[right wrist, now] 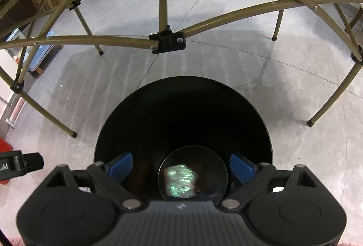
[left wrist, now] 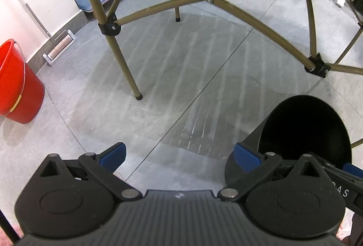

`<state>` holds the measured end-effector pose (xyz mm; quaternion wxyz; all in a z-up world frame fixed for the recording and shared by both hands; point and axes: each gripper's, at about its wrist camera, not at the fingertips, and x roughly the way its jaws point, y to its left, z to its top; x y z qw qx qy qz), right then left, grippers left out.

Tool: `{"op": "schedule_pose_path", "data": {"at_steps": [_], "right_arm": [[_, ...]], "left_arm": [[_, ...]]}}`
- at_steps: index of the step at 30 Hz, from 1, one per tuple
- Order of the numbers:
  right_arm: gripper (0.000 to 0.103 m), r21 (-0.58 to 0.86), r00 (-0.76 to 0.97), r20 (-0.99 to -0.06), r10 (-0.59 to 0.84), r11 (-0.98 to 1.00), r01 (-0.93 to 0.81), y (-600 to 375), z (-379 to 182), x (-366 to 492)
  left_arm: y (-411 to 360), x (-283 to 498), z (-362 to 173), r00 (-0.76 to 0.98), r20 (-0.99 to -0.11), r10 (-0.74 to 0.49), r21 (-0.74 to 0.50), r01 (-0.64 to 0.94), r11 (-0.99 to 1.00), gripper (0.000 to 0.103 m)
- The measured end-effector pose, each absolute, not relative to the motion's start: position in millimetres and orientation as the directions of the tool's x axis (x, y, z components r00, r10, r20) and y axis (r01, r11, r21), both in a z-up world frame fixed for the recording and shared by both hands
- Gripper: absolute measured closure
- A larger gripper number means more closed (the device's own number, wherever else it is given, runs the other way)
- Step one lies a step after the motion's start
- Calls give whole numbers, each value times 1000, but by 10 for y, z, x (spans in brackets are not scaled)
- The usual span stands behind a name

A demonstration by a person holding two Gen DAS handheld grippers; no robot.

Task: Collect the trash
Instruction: 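Raise both open tools back toward the items on the table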

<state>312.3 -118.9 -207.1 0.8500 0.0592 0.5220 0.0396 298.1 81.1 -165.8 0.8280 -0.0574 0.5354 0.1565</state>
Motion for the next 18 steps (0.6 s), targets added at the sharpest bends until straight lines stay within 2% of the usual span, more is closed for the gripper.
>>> {"op": "schedule_pose_path", "data": {"at_steps": [7, 11, 15, 18], "right_arm": [[8, 103, 562, -821, 97, 994, -21, -1248, -1720, 3004], [8, 102, 661, -746, 88, 995, -18, -1346, -1389, 2879], [0, 116, 746, -659, 99, 993, -28, -1461, -1089, 2760], [0, 102, 807, -585, 85, 994, -31, -1516, -885, 2702]], "left_arm": [[710, 2891, -1293, 516, -827, 226, 64, -312, 948, 0], [641, 2830, -1072, 595, -769, 232, 50, -305, 951, 0], [598, 2823, -911, 644, -731, 227, 37, -295, 955, 0], [563, 2826, -789, 677, -703, 221, 29, -283, 959, 0]]}}
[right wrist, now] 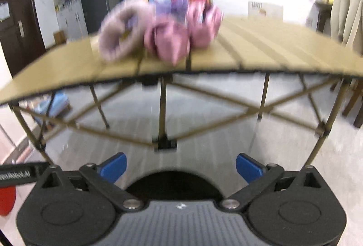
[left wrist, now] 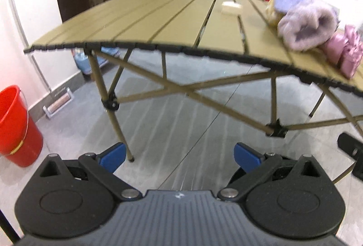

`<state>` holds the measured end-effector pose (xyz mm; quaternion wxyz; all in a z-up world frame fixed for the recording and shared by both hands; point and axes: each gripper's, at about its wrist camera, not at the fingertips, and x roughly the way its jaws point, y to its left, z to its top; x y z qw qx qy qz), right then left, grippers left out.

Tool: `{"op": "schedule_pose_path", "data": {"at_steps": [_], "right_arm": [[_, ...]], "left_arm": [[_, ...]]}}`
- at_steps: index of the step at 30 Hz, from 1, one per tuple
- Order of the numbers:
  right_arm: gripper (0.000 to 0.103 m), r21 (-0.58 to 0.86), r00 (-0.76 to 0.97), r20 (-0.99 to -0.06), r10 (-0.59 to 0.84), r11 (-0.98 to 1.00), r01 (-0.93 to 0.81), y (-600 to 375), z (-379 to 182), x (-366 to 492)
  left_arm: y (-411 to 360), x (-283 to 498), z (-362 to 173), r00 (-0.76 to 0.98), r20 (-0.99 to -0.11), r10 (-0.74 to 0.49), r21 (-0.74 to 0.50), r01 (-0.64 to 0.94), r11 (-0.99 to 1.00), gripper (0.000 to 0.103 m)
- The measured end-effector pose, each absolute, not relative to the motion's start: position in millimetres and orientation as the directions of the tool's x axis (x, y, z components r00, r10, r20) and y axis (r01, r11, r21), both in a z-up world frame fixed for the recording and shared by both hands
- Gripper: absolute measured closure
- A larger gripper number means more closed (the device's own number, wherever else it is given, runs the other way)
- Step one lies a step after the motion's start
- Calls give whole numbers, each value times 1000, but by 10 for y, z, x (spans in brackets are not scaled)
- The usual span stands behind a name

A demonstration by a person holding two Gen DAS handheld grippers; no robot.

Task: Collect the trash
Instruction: 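Raise both open tools back toward the items on the table, then grasp the pink satin scrunchie with the right tool while the left tool grasps the lavender fuzzy sock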

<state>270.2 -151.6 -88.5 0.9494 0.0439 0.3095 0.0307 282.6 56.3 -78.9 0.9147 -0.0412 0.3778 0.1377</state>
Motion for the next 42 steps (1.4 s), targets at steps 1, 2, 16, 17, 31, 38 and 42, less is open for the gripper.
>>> {"op": "schedule_pose_path", "data": {"at_steps": [1, 2, 16, 17, 31, 38, 42], "right_arm": [[0, 99, 824, -560, 82, 995, -32, -1537, -826, 2691], [0, 96, 837, -541, 81, 995, -34, -1533, -771, 2694], [0, 79, 924, -369, 104, 994, -80, -1593, -313, 3264], [0, 86, 924, -366, 115, 992, -90, -1580, -339, 3338], [23, 19, 914, -389, 112, 993, -114, -1368, -594, 3950], [38, 38, 913, -386, 128, 992, -123, -1423, -597, 3963], [47, 47, 913, -384, 140, 990, -132, -1459, -573, 3901]], "left_arm": [[552, 2825, -750, 685, -695, 220, 28, -281, 959, 0], [544, 2830, -712, 693, -688, 218, 23, -280, 960, 0], [444, 3120, -237, 802, -571, 179, -30, -238, 971, 0], [432, 3166, -207, 807, -562, 180, -27, -236, 972, 0], [261, 3614, -169, 823, -547, 155, -10, -191, 981, 0], [118, 3705, -146, 835, -535, 126, -16, -159, 987, 0], [93, 3762, -142, 836, -536, 116, -22, -151, 988, 0]]}}
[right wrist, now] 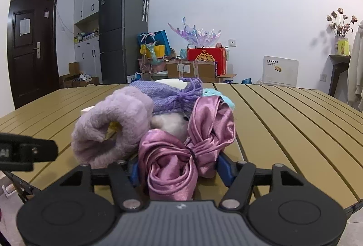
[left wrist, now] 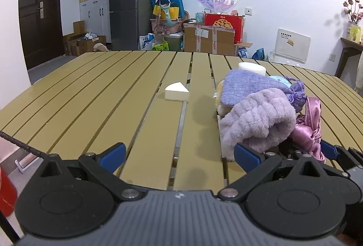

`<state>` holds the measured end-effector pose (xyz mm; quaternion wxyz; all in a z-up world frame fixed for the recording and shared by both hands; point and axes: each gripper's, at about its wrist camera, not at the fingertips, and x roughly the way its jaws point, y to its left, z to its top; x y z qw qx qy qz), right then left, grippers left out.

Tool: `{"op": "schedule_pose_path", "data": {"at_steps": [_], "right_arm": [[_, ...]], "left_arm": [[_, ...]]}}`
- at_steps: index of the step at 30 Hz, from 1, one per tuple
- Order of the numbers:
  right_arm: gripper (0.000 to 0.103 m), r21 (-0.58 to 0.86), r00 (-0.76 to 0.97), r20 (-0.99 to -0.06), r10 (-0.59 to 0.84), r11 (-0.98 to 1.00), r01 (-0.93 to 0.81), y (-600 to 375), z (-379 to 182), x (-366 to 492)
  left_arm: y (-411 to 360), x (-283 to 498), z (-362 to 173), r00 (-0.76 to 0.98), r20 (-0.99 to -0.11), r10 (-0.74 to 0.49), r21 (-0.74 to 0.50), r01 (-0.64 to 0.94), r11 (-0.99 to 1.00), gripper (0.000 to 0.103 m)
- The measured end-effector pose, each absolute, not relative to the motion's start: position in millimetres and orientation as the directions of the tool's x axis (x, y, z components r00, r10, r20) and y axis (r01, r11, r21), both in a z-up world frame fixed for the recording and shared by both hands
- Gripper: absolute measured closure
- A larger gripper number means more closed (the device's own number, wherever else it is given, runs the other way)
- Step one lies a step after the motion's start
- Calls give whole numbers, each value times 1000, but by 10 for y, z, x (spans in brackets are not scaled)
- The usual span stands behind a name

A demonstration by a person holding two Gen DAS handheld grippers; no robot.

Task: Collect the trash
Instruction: 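Grasp the pink satin scrunchie with the right tool while the left tool grasps the lavender fuzzy sock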

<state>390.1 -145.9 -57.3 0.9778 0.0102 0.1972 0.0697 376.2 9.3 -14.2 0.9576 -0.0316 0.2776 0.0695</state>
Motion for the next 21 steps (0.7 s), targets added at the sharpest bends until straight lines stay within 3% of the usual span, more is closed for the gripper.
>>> {"op": "schedule_pose_path", "data": {"at_steps": [7, 21], "right_arm": [[62, 80, 922, -360, 145, 989, -124, -1591, -517, 3829], [64, 149, 936, -341, 84, 988, -34, -1997, -471, 3799]], "left_arm": [[56, 3820, -133, 832, -545, 100, -45, -148, 988, 0], [-287, 3980, -245, 836, -546, 47, -45, -85, 995, 0]]}}
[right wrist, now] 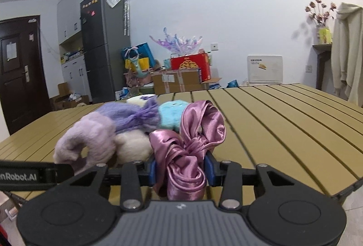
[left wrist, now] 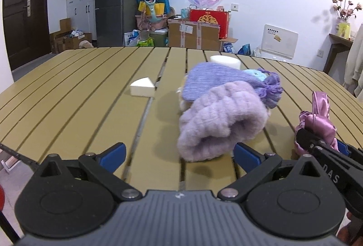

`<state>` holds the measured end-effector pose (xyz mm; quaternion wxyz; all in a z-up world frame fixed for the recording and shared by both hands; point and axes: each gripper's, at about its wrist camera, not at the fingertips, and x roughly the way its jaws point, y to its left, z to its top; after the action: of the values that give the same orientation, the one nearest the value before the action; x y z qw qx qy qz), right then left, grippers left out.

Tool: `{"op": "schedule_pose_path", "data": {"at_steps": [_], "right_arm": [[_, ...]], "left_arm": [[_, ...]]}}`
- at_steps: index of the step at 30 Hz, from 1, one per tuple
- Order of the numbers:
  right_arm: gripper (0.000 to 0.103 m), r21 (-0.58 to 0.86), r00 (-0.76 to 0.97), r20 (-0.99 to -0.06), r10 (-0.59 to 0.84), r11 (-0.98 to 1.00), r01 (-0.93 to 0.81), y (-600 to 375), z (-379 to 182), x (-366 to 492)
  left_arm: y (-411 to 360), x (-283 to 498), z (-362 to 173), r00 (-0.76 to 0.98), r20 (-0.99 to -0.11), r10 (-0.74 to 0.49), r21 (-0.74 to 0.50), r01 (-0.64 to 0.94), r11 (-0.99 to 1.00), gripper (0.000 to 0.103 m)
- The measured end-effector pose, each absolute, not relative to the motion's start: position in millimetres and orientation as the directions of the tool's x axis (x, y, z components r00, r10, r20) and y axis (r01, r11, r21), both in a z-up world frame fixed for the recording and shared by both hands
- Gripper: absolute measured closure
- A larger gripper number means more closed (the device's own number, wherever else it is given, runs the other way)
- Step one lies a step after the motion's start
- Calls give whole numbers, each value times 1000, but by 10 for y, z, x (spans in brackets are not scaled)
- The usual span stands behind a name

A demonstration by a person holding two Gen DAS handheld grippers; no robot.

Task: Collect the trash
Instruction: 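Grasp the pink satin scrunchie with the right tool while the left tool grasps the lavender fuzzy sock, then lift the sock with the left tool while the right tool lifts the scrunchie toward the bin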

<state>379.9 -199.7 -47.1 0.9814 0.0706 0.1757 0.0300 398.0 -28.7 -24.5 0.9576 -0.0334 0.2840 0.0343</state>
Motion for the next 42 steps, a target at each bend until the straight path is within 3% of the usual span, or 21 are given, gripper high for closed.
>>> {"op": "schedule_pose_path", "data": {"at_steps": [8, 16, 18, 21, 23, 25, 42], "right_arm": [[64, 149, 941, -334, 57, 989, -7, -2202, -458, 3761], [64, 172, 939, -344, 28, 984, 34, -2392, -500, 3831], [64, 177, 939, -344, 29, 984, 35, -2415, -508, 3846], [64, 178, 939, -343, 33, 984, 31, -2412, -516, 3845], [64, 179, 939, -341, 37, 984, 27, -2405, -511, 3841], [64, 179, 940, -338, 40, 984, 23, -2392, -513, 3828], [64, 170, 948, -313, 57, 985, -3, -2318, -494, 3689]], "left_arm": [[-552, 4096, -270, 859, -509, 54, -4, -64, 998, 0], [-669, 4340, -430, 841, -526, 128, 55, -117, 992, 0], [-630, 4361, -456, 839, -529, 127, 35, -127, 991, 7], [-567, 4347, -499, 840, -532, 105, 5, -121, 993, 36], [-550, 4321, -480, 848, -519, 111, 16, -120, 993, 65], [-515, 4300, -458, 853, -512, 102, 11, -112, 994, 78], [-360, 4009, -243, 872, -468, 139, 22, -146, 989, 82]]}}
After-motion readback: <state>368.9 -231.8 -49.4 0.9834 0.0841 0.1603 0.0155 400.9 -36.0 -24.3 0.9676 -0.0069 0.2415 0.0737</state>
